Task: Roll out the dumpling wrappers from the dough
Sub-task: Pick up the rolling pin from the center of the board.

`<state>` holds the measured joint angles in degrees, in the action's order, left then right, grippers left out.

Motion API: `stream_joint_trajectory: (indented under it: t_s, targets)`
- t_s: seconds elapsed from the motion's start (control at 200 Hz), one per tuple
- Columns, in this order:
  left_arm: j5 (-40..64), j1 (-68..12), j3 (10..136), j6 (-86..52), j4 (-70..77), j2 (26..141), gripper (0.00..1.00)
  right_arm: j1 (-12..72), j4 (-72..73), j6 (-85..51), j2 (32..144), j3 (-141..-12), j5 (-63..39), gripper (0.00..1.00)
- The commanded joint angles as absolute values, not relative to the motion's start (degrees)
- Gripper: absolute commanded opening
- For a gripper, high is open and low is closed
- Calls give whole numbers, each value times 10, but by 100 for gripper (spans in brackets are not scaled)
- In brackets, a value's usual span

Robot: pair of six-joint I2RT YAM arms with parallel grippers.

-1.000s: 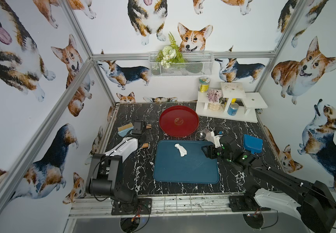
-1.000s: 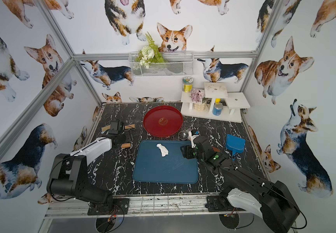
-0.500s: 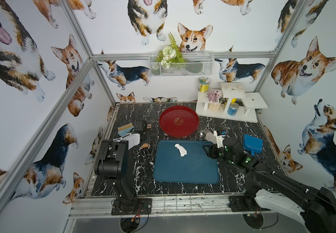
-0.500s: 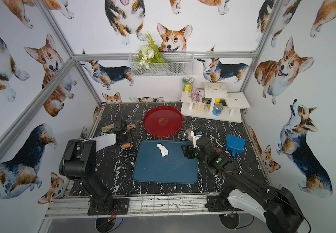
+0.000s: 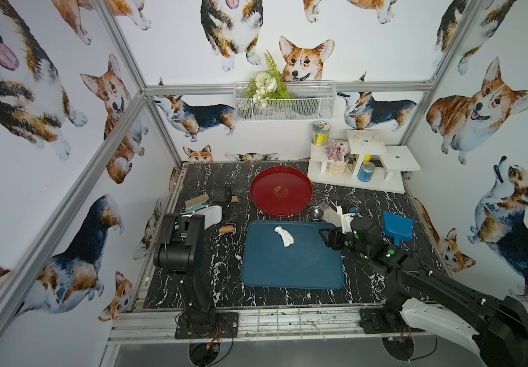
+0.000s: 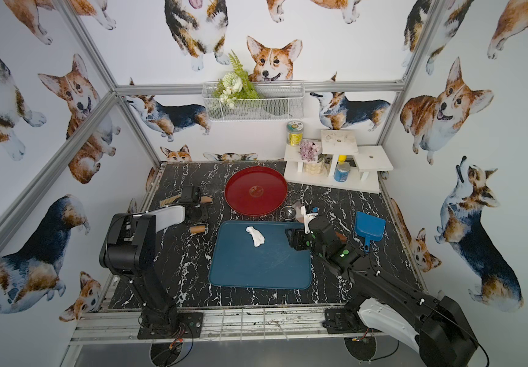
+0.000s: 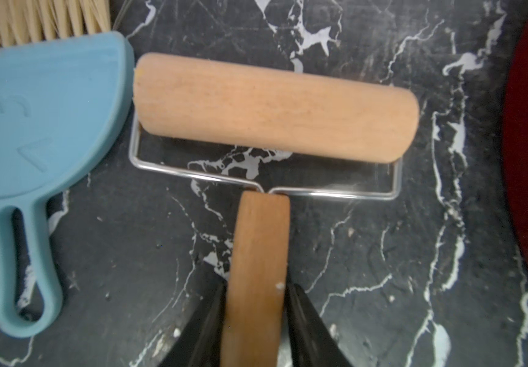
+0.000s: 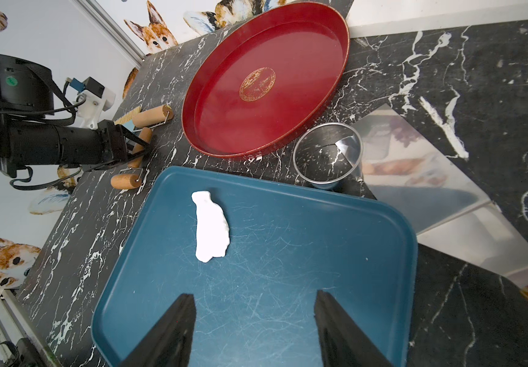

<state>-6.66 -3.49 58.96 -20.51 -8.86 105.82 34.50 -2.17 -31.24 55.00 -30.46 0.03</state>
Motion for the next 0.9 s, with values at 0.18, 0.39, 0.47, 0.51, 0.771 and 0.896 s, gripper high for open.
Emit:
stream_joint_trajectory:
  t_s: [0.18,0.39,0.47,0.51,0.771,0.896]
  targets:
    - [-50,-34,576,-208,-98,1043,4,346,-7,-320,534,-299,10,65]
    - [-37,-45,526,-218,-60,954,0,346,-4,-320,531,-300,11,64]
    - [-33,-60,515,-215,-55,896,0,345,0,-322,532,-301,5,65]
    - [-26,-68,509,-213,-52,871,0,346,3,-323,533,-303,0,65]
    - [14,-176,468,-200,-32,725,0,354,33,-348,544,-320,-62,65]
    - [15,-238,444,-210,-17,660,0,377,65,-369,554,-329,-91,65]
